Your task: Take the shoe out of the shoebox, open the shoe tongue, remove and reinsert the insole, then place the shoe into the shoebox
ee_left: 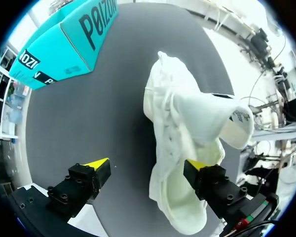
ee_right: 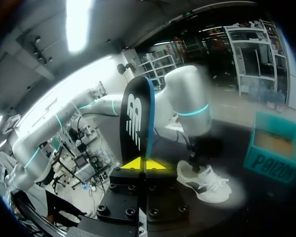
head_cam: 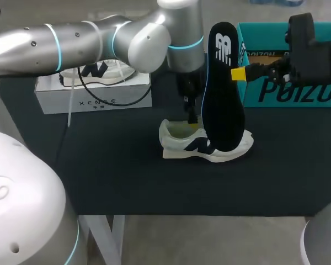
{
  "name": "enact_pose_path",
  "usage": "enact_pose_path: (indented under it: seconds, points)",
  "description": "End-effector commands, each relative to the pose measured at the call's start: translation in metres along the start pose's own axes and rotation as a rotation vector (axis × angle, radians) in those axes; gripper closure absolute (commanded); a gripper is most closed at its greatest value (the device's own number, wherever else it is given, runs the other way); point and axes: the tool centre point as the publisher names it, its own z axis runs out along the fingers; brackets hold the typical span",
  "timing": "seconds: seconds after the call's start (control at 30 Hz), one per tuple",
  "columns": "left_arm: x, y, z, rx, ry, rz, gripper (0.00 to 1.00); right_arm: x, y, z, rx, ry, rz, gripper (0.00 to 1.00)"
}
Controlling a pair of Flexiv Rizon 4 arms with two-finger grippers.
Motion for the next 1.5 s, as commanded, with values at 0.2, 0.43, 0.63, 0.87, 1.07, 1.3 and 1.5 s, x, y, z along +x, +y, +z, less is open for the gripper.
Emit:
enact_pose_path:
  seconds: [0.2,0.43,0.63,0.87,1.07,1.3,1.5]
  points:
    - [0.0025,-0.0065,0.0235,0.005,-0.004,-0.015,0.51,-0.0001,0.0002,0.0028,0.0,-0.003,0.002,1.0]
    - [0.0025,-0.0094,0.021,0.015,-0.004,-0.002,0.82,-0.0001,0.0002,0.0028,0.0,-0.003,0.002,1.0]
    - [0.0042,-0.009,0.0219,0.04,0.015,0.03,1.0,-0.0001,0.0002,0.0028,0.0,-0.003,0.002,1.0]
    - [-0.0015,-0.0049,0.0244,0.014,0.114,0.175,1.0,-0.0001,0.0002,0.0028,0.0,-0.003,0.002,1.0]
    - [-0.0015,-0.0049,0.0244,0.014,0.114,0.175,1.0,-0.0001,0.0002,0.0028,0.0,-0.003,0.002,1.0]
    - [-0.0015,-0.0049,0.0244,0.014,0.114,0.175,1.0,-0.0001,0.0002,0.0028,0.0,-0.003,0.002,1.0]
    - [-0.0025,-0.0085,0.024,-0.001,0.11,0.219,1.0,-0.0001,0.0002,0.0028,0.0,-0.003,0.002,1.0]
